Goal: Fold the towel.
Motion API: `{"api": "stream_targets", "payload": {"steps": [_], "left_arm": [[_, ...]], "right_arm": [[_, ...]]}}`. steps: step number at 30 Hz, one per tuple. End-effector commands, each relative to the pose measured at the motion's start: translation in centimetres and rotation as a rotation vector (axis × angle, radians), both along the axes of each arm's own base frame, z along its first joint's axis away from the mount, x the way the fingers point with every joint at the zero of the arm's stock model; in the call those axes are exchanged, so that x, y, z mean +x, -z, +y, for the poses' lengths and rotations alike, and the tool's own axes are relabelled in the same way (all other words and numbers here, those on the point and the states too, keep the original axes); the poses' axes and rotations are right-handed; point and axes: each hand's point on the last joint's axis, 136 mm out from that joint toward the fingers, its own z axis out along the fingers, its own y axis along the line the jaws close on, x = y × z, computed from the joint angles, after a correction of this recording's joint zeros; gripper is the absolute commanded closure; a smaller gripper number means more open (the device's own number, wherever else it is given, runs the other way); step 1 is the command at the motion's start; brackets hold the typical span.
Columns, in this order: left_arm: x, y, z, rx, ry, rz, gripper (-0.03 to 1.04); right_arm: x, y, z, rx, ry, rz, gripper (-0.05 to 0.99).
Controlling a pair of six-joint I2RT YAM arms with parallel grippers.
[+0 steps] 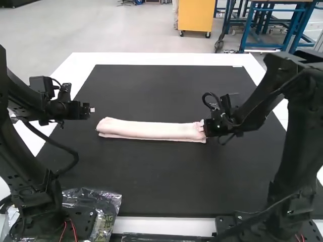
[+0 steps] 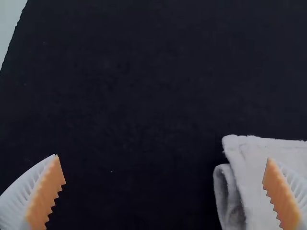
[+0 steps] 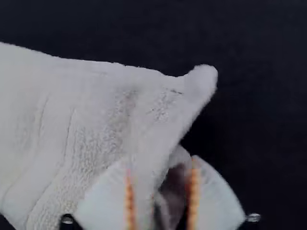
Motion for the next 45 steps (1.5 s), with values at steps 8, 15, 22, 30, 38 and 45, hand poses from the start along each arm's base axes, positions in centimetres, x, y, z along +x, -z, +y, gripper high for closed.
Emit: {"api": "stream_targets", "payload": {"steps": [8,15,22,30,38,45], "left_arm": [[-0.3,-1.4,0.3,-0.011,-0.003,-0.038,0.04],[-0.1,-1.9,0.3,-0.011,-0.004,-0.049,0.04],[-0.2,-2.3,0.2,-0.004,0.000,-0.059,0.04],[-0.6,-1.7,0.1,0.014,0.015,-0.050,0.04],[-0.8,-1.4,0.0,0.015,0.016,-0.050,0.04],[-1.1,-1.2,-0.2,0.017,0.020,-0.060,0.04]], "right_arm": [[0.6,-6.1,0.3,0.110,-0.047,-0.023,0.96],[1.8,-13.4,-0.6,0.152,-0.039,-0.087,0.96],[1.4,-14.7,1.1,0.172,-0.072,-0.084,0.96],[-0.4,-12.1,8.0,0.194,-0.182,-0.026,0.96],[-1.2,-10.0,13.9,0.198,-0.275,-0.004,0.96],[-1.0,-9.8,18.4,0.219,-0.331,-0.002,0.96]]}}
